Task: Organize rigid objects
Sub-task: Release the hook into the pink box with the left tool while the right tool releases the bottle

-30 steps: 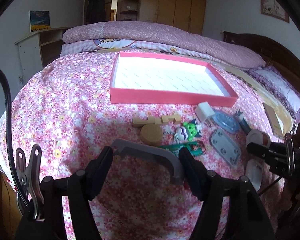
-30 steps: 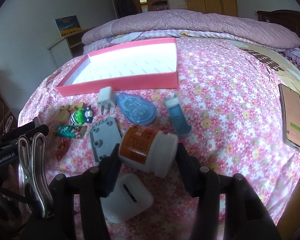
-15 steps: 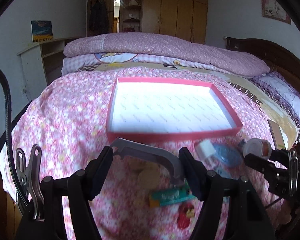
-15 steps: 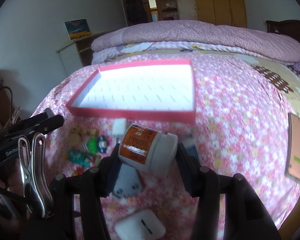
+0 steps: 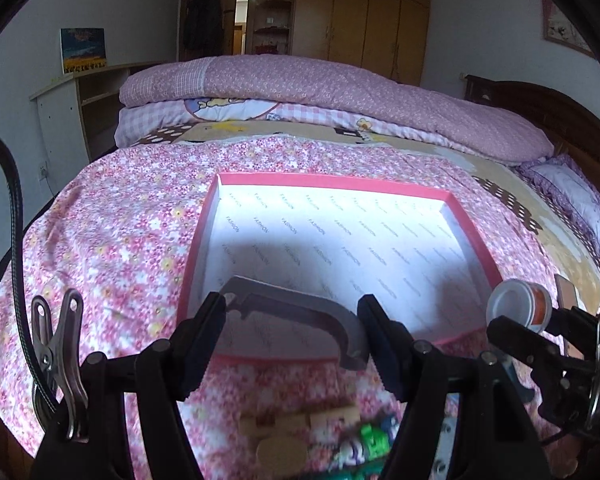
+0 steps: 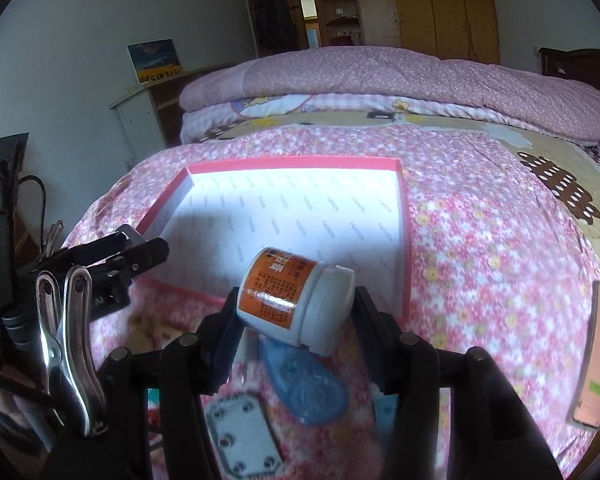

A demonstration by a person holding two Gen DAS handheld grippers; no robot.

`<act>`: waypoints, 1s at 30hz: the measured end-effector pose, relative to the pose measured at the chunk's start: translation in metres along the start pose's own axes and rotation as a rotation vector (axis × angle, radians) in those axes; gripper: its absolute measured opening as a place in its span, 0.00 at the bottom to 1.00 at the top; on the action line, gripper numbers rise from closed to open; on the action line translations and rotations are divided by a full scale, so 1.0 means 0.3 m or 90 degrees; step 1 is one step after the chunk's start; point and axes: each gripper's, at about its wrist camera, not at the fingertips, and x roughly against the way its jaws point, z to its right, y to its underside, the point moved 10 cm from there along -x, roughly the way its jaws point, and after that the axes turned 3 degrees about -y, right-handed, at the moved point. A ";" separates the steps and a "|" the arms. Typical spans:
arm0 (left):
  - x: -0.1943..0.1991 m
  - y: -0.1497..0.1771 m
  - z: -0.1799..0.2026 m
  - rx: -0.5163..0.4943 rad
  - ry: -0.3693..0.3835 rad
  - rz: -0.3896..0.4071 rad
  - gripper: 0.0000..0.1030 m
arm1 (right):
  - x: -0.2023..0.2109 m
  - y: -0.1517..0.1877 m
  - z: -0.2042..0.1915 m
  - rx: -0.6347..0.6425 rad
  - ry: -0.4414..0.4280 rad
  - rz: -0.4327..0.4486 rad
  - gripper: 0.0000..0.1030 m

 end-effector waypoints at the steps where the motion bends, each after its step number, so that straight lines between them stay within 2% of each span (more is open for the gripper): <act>1: -0.014 -0.006 0.002 0.001 -0.001 -0.004 0.70 | -0.012 -0.006 0.002 -0.001 0.001 -0.003 0.52; 14: -0.137 0.035 0.003 0.005 -0.016 -0.057 0.70 | -0.123 -0.023 0.036 -0.010 0.012 -0.039 0.52; 30: -0.151 0.056 0.023 -0.009 -0.021 -0.076 0.72 | -0.153 -0.002 0.045 -0.010 0.016 -0.060 0.52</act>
